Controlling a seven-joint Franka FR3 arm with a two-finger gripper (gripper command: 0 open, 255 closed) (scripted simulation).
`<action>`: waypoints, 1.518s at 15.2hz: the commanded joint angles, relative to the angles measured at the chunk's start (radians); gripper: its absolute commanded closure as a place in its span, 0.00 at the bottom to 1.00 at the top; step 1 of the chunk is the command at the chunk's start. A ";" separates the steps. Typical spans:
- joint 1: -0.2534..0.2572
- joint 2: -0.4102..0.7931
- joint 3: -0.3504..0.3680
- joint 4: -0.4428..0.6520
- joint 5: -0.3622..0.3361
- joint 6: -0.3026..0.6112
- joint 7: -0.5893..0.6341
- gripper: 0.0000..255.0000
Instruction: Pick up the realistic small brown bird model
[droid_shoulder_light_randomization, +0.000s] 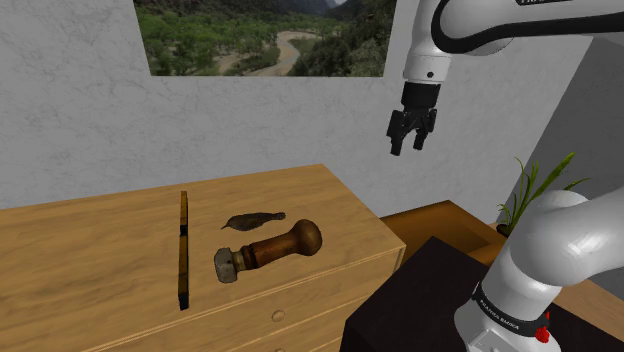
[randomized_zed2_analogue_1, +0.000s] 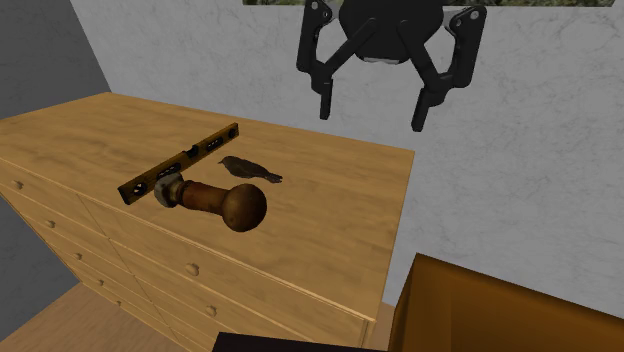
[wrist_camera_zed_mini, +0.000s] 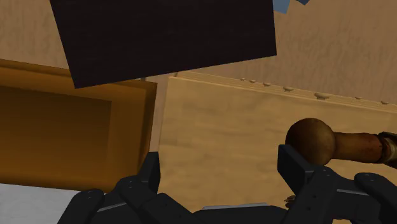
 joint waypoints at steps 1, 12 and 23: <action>0.000 0.000 0.000 0.000 0.000 0.000 0.000 0.00; 0.107 0.364 -0.038 0.055 0.024 0.354 -0.317 0.00; 0.199 0.742 -0.016 0.254 0.096 0.572 -0.625 0.00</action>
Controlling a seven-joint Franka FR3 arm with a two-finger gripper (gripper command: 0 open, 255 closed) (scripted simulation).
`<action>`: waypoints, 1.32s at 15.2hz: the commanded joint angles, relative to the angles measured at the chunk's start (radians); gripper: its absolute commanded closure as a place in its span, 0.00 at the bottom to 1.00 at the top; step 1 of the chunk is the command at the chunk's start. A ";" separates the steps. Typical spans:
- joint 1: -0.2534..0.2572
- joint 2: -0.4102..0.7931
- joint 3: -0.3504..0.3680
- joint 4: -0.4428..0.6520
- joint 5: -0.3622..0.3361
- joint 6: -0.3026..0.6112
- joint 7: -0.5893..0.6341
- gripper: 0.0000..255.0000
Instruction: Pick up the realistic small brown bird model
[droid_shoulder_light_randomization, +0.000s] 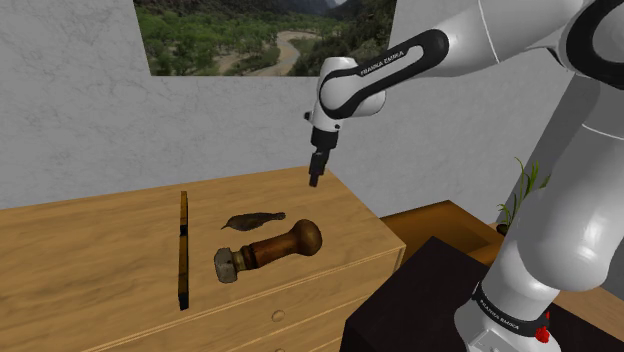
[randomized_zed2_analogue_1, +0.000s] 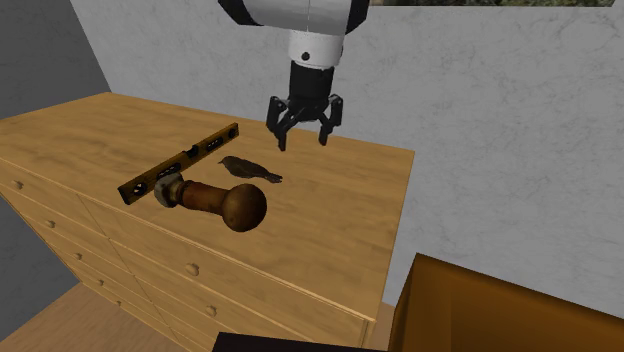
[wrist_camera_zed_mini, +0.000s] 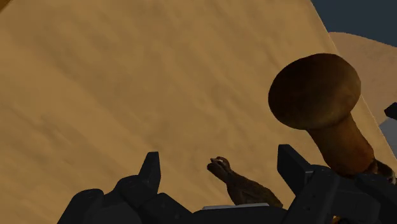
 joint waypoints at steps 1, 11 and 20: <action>0.015 0.065 0.013 0.044 0.013 0.029 -0.052 0.00; 0.068 0.373 0.094 0.304 0.036 0.110 -0.279 0.00; 0.091 0.516 0.129 0.395 0.028 0.174 -0.357 0.00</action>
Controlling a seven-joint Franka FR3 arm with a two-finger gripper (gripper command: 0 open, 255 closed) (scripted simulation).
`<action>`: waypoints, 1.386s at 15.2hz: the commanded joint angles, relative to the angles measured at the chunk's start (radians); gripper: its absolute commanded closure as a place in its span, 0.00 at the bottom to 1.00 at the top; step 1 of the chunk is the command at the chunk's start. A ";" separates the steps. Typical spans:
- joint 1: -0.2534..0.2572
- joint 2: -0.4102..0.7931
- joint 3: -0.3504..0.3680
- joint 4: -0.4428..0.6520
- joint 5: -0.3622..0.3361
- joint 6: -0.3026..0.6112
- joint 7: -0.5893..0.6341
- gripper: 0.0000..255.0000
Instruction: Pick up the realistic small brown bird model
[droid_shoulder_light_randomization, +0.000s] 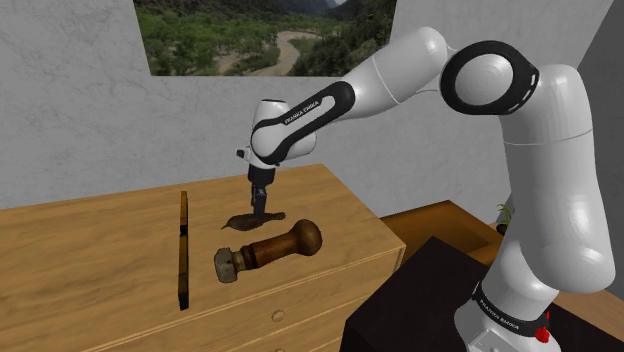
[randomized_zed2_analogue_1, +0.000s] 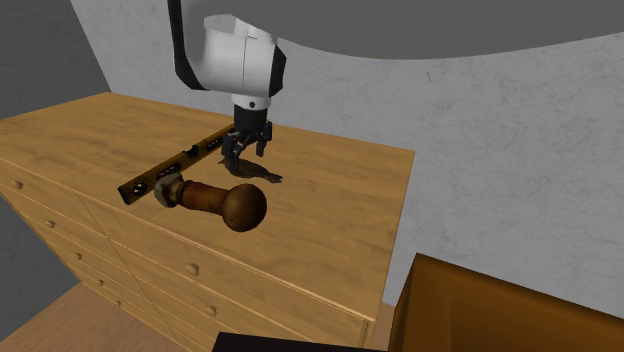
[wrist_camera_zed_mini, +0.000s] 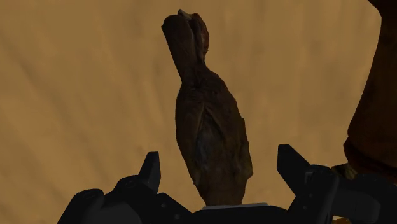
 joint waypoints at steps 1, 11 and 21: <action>0.001 0.017 0.001 -0.003 0.001 0.021 -0.004 0.00; 0.001 0.027 0.001 -0.010 0.002 0.037 -0.007 1.00; 0.000 -0.025 0.000 0.012 -0.002 -0.035 0.007 1.00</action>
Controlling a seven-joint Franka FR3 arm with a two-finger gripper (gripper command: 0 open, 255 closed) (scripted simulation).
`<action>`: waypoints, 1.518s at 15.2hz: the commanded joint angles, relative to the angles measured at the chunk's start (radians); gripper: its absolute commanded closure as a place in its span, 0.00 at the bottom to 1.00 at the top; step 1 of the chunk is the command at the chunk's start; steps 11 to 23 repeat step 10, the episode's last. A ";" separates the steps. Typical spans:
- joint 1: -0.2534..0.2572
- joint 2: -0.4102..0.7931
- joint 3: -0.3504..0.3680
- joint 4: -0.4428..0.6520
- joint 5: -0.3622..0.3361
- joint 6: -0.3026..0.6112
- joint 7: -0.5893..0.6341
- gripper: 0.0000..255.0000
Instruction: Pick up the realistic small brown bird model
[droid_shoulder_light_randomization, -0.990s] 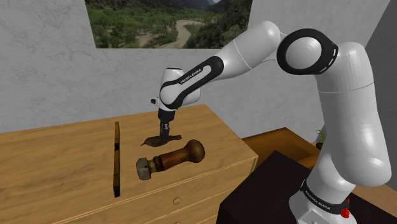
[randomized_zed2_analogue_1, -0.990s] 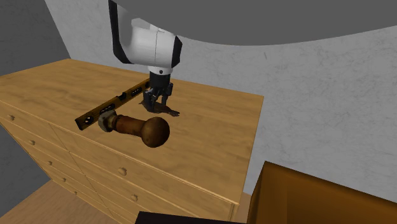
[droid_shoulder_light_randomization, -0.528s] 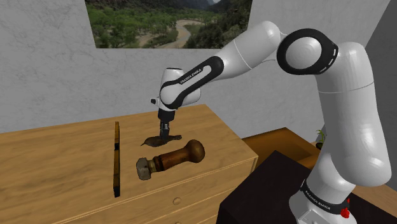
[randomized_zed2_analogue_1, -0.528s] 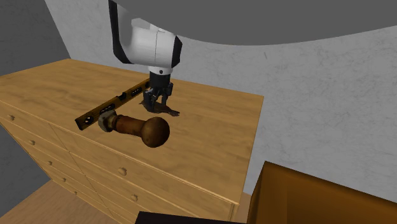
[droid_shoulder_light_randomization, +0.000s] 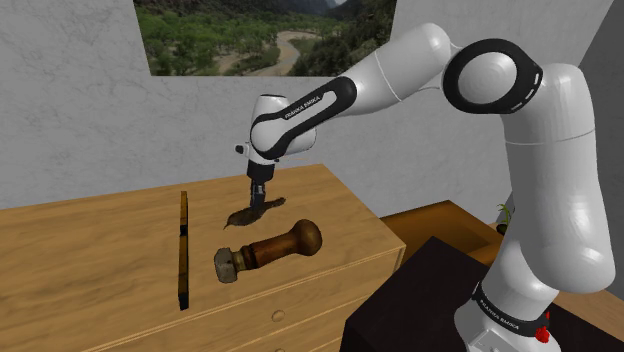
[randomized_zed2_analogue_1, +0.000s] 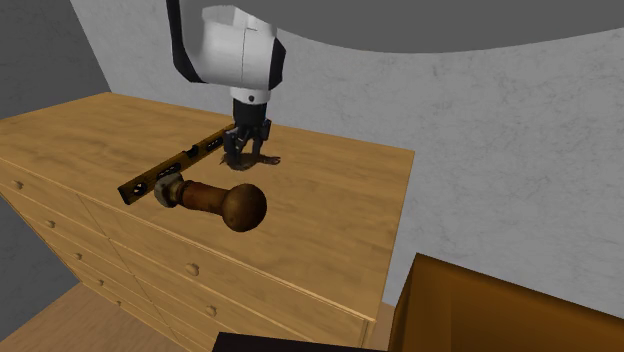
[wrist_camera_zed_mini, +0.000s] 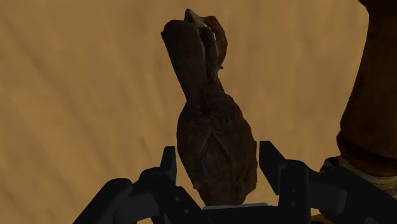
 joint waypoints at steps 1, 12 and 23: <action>0.000 -0.019 0.000 0.001 0.000 -0.019 0.004 1.00; -0.002 -0.065 -0.001 0.032 -0.005 -0.096 0.019 1.00; -0.002 -0.065 -0.001 0.032 -0.005 -0.096 0.019 1.00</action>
